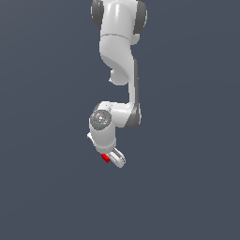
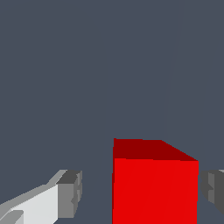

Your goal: Lift up the red cube by 0.2 meters.

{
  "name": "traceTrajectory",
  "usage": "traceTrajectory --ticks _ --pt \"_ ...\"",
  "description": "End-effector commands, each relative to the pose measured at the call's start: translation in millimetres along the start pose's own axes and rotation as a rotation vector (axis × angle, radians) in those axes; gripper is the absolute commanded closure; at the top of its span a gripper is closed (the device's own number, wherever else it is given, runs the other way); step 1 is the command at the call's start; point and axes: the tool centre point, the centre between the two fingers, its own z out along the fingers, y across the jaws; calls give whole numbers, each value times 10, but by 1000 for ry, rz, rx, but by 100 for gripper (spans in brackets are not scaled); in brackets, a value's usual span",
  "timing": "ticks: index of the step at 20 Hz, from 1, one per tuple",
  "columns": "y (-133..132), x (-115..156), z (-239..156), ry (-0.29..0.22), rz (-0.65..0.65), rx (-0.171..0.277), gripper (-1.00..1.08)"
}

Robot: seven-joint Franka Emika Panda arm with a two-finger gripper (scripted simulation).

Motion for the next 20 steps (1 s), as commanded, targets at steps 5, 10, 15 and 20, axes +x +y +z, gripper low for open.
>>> traceTrajectory --ticks 5,10,15,20 --pt "7 36 62 0 33 2 108" --pt "7 36 62 0 33 2 108" --pt "4 33 60 -1 33 2 108" --pt "5 31 -15 -1 33 2 108"
